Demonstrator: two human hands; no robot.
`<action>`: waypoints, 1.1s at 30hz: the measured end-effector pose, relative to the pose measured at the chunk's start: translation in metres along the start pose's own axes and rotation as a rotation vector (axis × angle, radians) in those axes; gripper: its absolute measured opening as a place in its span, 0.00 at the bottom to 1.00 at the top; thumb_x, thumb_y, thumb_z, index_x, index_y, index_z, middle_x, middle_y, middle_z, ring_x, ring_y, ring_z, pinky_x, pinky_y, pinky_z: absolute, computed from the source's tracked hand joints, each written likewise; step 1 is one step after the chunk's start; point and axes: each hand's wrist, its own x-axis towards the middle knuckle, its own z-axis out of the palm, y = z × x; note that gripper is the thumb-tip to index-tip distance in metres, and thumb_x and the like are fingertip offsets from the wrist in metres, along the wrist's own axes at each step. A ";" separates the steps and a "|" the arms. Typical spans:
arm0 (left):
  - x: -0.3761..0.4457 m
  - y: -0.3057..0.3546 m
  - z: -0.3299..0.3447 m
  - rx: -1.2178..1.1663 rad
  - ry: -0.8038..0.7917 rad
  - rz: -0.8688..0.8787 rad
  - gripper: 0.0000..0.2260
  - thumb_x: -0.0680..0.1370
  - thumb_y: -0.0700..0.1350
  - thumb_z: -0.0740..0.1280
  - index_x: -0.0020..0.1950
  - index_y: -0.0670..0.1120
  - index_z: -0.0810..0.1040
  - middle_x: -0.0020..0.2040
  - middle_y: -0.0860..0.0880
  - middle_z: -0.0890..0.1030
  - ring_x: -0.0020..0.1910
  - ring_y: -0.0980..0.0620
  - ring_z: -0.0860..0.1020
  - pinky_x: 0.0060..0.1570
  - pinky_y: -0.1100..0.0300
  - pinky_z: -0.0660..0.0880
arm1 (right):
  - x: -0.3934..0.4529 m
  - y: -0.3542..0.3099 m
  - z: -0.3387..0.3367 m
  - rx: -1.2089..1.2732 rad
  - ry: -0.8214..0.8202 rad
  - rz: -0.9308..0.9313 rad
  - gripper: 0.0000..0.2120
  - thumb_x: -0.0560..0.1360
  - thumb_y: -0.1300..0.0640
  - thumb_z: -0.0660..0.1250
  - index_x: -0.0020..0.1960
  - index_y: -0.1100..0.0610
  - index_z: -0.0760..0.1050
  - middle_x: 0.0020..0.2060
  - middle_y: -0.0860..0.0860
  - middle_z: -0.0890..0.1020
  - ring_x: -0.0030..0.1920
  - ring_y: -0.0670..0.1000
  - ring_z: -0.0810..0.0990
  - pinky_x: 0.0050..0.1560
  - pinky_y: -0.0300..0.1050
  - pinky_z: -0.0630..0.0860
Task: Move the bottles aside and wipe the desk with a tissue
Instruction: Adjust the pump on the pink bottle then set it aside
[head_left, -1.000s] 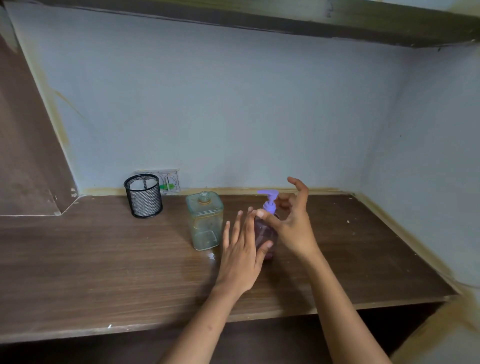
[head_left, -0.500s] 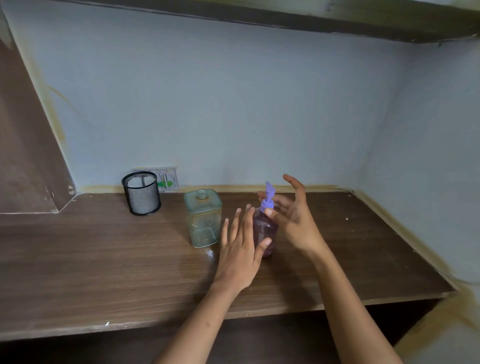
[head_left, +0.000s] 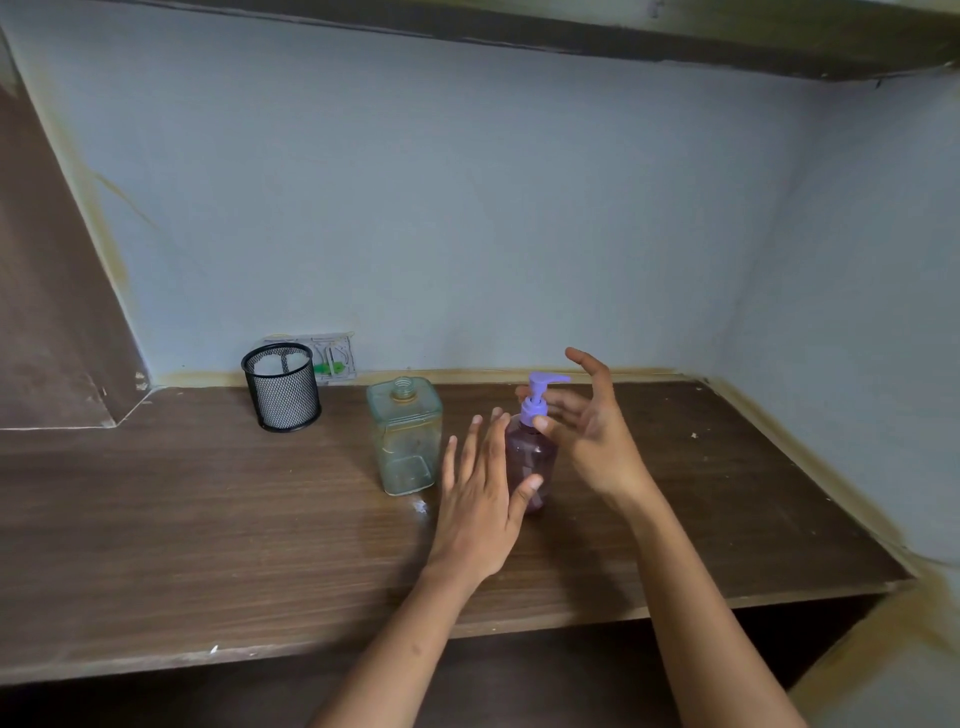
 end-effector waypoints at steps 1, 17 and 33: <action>0.000 0.000 0.000 0.001 0.004 0.000 0.31 0.80 0.64 0.41 0.77 0.51 0.39 0.80 0.52 0.49 0.78 0.52 0.44 0.76 0.46 0.47 | 0.001 0.000 0.001 -0.028 0.045 -0.009 0.34 0.72 0.72 0.69 0.69 0.50 0.58 0.51 0.56 0.84 0.55 0.52 0.83 0.61 0.53 0.77; 0.000 -0.002 0.004 0.026 0.026 0.010 0.30 0.81 0.62 0.45 0.78 0.50 0.38 0.80 0.52 0.49 0.78 0.53 0.43 0.75 0.47 0.47 | 0.003 0.010 0.012 -0.099 0.199 -0.039 0.38 0.66 0.67 0.77 0.66 0.50 0.59 0.43 0.55 0.83 0.47 0.49 0.83 0.54 0.41 0.77; 0.000 -0.002 0.003 0.029 0.024 -0.006 0.31 0.81 0.63 0.45 0.78 0.50 0.40 0.80 0.52 0.49 0.78 0.53 0.43 0.76 0.47 0.47 | 0.003 0.002 0.017 -0.253 0.212 -0.067 0.35 0.66 0.61 0.78 0.62 0.49 0.60 0.42 0.51 0.80 0.45 0.45 0.81 0.49 0.33 0.74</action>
